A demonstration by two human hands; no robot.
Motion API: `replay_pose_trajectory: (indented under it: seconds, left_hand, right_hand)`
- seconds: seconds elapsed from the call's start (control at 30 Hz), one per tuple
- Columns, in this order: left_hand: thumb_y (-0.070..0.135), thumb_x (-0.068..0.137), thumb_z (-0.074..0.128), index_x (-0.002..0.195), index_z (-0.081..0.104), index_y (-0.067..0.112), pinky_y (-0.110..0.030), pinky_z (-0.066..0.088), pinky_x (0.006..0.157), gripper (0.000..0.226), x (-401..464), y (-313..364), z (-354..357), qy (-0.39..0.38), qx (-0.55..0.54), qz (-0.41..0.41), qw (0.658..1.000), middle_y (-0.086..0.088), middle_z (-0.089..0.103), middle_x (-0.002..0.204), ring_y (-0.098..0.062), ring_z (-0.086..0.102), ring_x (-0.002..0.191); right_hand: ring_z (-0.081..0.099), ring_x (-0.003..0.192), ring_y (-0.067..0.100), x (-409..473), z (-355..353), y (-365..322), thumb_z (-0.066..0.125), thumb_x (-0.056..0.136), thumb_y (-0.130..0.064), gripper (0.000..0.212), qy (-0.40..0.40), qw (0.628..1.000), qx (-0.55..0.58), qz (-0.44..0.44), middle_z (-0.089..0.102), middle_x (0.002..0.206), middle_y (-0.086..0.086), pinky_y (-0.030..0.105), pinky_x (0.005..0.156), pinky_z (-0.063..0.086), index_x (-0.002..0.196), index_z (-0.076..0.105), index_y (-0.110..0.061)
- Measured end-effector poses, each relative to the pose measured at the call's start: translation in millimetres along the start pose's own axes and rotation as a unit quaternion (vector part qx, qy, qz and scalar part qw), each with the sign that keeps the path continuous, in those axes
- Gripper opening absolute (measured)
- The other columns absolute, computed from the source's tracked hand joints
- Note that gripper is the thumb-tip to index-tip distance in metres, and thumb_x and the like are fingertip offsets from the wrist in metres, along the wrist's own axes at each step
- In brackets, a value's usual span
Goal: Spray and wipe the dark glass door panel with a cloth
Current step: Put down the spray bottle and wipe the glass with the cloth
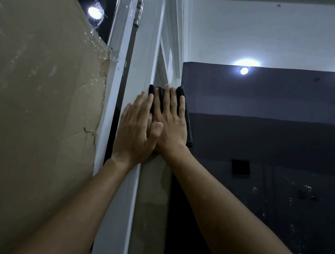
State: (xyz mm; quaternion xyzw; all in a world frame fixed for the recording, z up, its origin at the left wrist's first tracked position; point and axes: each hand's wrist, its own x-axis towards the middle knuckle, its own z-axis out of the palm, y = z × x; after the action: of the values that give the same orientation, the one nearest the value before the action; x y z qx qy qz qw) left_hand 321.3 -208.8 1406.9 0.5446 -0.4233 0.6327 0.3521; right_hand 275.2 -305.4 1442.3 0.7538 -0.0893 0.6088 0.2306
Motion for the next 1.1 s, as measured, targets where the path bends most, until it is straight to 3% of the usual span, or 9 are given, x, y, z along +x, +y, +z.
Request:
replay_pose_trajectory:
  seconds: [0.63, 0.87, 1.1]
  left_hand:
    - [0.064, 0.101, 0.005, 0.160, 0.023, 0.009, -0.041, 0.008, 0.128, 0.082, -1, -5, 4, 0.000, 0.055, 0.004, 0.998, -0.010, 0.021, 0.168, -0.016, 0.013, 0.157]
    - [0.062, 0.101, 0.009, 0.160, 0.021, 0.008, -0.040, 0.008, 0.129, 0.081, -1, -5, 3, -0.003, 0.037, -0.010, 0.999, -0.010, 0.020, 0.168, -0.016, 0.013, 0.157]
    - [0.054, 0.100, 0.020, 0.160, 0.018, 0.009, -0.046, 0.014, 0.128, 0.075, -7, 2, 0, -0.006, -0.005, -0.030, 1.000, -0.010, 0.018, 0.169, -0.016, 0.013, 0.157]
  right_hand:
    - [-0.013, 0.158, 0.026, 117, -33, 25, 0.016, 0.105, -0.038, 0.065, -0.014, 0.999, 0.042, 0.027, -0.009, 0.171, 0.012, 0.049, 0.127, -0.011, 0.164, -0.001, -0.015]
    - [-0.011, 0.158, 0.026, 92, -25, 17, 0.016, 0.107, -0.039, 0.063, 0.003, 0.999, 0.044, 0.022, -0.007, 0.171, 0.012, 0.049, 0.127, -0.010, 0.164, 0.000, -0.015]
    - [-0.013, 0.157, 0.029, 3, -4, -4, 0.007, 0.107, -0.039, 0.064, 0.007, 0.999, 0.018, 0.028, -0.013, 0.170, 0.015, 0.051, 0.128, -0.003, 0.162, -0.008, -0.012]
